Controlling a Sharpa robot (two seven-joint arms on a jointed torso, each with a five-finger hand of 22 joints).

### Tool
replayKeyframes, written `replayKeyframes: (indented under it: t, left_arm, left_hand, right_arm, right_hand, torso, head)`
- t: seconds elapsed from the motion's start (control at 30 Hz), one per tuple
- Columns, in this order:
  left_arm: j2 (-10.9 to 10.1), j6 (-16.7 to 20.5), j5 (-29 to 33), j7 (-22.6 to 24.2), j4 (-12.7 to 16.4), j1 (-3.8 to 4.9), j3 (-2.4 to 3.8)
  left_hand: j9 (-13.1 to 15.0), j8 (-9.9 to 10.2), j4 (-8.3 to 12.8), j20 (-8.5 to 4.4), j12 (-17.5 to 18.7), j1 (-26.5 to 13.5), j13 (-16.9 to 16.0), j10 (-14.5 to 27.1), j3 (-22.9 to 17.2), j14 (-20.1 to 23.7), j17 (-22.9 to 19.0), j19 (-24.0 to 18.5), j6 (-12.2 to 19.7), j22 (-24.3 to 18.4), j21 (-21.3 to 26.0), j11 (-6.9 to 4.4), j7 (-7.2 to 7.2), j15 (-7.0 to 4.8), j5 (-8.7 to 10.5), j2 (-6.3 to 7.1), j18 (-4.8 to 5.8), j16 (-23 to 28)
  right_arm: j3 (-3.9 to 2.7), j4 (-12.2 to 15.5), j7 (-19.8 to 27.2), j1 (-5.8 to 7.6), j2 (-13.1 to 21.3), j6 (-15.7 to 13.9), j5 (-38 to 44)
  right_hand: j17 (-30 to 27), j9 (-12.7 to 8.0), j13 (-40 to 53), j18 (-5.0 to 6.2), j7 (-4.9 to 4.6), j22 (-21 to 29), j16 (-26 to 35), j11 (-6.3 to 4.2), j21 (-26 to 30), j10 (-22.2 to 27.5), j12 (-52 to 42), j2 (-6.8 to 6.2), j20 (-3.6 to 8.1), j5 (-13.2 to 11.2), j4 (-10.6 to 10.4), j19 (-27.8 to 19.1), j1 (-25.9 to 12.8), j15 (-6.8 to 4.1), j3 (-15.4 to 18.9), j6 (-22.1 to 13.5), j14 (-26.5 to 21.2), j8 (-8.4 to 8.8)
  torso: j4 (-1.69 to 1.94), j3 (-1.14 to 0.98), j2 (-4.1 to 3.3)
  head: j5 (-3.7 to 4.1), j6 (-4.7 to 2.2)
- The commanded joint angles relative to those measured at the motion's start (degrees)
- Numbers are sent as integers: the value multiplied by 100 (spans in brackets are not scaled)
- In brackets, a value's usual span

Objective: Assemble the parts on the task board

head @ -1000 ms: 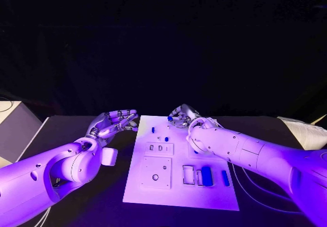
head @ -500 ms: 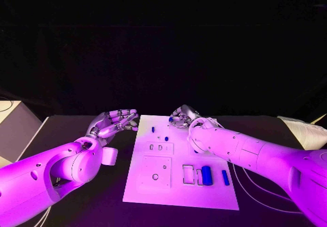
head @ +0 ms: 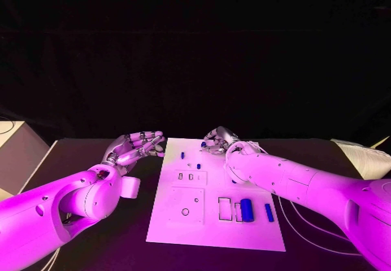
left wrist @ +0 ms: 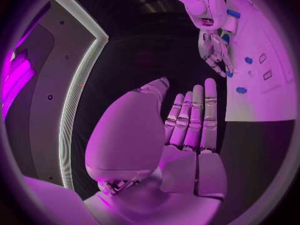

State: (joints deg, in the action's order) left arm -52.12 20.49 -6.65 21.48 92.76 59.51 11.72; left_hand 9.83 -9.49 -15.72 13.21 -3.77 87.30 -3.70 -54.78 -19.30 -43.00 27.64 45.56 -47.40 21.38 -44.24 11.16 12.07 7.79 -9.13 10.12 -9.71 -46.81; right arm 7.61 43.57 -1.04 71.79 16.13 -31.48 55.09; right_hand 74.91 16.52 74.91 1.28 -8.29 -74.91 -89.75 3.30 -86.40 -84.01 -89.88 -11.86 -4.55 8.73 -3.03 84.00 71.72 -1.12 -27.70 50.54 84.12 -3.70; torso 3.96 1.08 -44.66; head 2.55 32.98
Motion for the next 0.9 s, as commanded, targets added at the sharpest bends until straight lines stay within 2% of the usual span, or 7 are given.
replayKeyframes:
  t: [0.03, 0.13, 0.27, 0.53, 0.7, 0.8, 0.9]
  left_arm:
    - [6, -54, -22, 20, 10, 2, 4]
    - [0, -54, -22, 19, 8, 2, 4]
    - [-15, -56, -21, 20, 0, 2, 4]
    - [-81, -51, -8, 24, -23, 2, 3]
    - [-102, -55, 3, 27, -48, 1, 3]
    - [-94, -65, 9, 31, -102, 0, 2]
    - [-91, -73, 13, 31, -139, -5, 1]
  left_hand:
    - [-6, 20, -15, -19, -3, 51, -3, 36, 19, 47, -10, -40, 42, 8, -29, -7, 200, 7, 16, -5, -62, -18]
    - [-6, 20, -15, -19, -3, 51, -3, 36, 19, 47, -10, -40, 42, 8, -29, -7, 200, 7, 16, -5, -62, -18]
    - [-6, 20, -15, -19, -3, 51, -3, 36, 19, 47, -10, -40, 42, 8, -29, -7, 200, 7, 16, -5, -62, -18]
    - [-7, 22, -18, -17, -3, 50, -3, 40, 24, 54, -14, -49, 45, 11, -35, -6, 200, 8, 17, -4, -63, -22]
    - [-7, 22, -18, -17, -3, 50, -3, 40, 24, 54, -14, -49, 45, 11, -35, -6, 200, 8, 17, -4, -63, -22]
    - [-7, 22, -18, -16, -5, 50, -4, 39, 25, 56, -16, -53, 44, 12, -38, -7, 197, 9, 17, -5, -63, -24]
    - [-7, 22, -18, -16, -5, 50, -4, 39, 25, 56, -16, -53, 44, 12, -38, -7, 197, 9, 17, -5, -63, -24]
  right_arm:
    - [1, 40, 36, -2, 15, 145, 24]
    - [1, 107, 59, -1, 59, 86, 36]
    - [-1, 303, 100, 17, 206, -107, 69]
    - [-12, 1078, 225, 277, 806, -389, 73]
    - [-21, 1585, 373, 442, 1251, -433, -65]
    - [-32, 1935, 510, 528, 1612, -392, -158]
    - [-37, 2170, 548, 578, 1887, -289, -109]
  right_hand:
    - [1509, -175, 1509, -42, -19, -1263, -25, 3, -29, -599, -12, -82, -35, -70, -70, 473, 33, 25, 279, -539, 588, 27]
    - [1509, -368, 1509, -42, -65, -1272, -25, 68, -32, -599, -12, 79, -81, -87, -243, 474, 354, 85, 1026, -1007, 588, 23]
    - [1509, -471, 1509, -43, -97, -1276, -25, 98, -32, -599, -12, 173, -108, -73, -458, 475, 647, 107, 1500, -1197, 588, 32]
    - [1509, -262, 1457, -44, -97, -1281, -25, 133, -34, -527, 29, 240, -142, 39, -639, 477, 830, 140, 1601, -225, 588, -229]
    - [1501, -251, 361, 37, -131, -1065, -21, 156, 291, 837, 1013, 231, -168, 83, -733, 349, 936, 158, 1486, 61, 586, -398]
    - [1104, -277, -2272, 170, -96, -685, 156, 122, 866, 2956, 3768, 119, -113, 108, -858, 141, 1060, 113, 1047, 197, 483, -524]
    - [931, -313, -3563, 229, -115, -471, 243, 116, 1195, 2852, 5223, -98, -108, 137, -995, 57, 1083, 109, 513, 231, 438, -571]
  torso:
    - [1, 2, 0]
    - [-2, -2, 3]
    - [-19, -8, 13]
    - [-150, -55, 31]
    - [-230, -95, 54]
    - [-279, -125, 84]
    - [-317, -150, 104]
  head:
    - [-3, 4]
    - [-9, 10]
    - [-18, 4]
    - [-84, -50]
    - [-142, -85]
    - [-163, -90]
    - [-184, -98]
